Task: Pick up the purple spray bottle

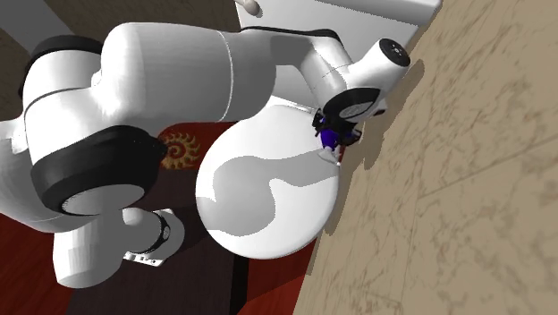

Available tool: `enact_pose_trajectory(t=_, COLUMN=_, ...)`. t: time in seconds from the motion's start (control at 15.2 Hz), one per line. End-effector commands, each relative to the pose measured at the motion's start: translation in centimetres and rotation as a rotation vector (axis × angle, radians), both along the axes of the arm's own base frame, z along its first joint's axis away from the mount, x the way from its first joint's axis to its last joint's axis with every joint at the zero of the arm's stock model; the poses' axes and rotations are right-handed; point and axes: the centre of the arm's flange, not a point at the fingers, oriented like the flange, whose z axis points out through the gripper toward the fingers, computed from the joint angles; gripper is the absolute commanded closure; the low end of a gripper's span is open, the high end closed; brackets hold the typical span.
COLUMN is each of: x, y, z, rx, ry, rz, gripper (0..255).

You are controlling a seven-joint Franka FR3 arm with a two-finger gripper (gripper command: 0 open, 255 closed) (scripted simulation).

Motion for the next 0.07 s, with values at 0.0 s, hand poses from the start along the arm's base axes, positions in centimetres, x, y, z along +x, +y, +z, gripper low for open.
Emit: enact_pose_trajectory(t=0.0, x=-0.01, y=-0.06, z=0.29, rx=0.000, ry=0.000, rz=0.000, gripper=255)
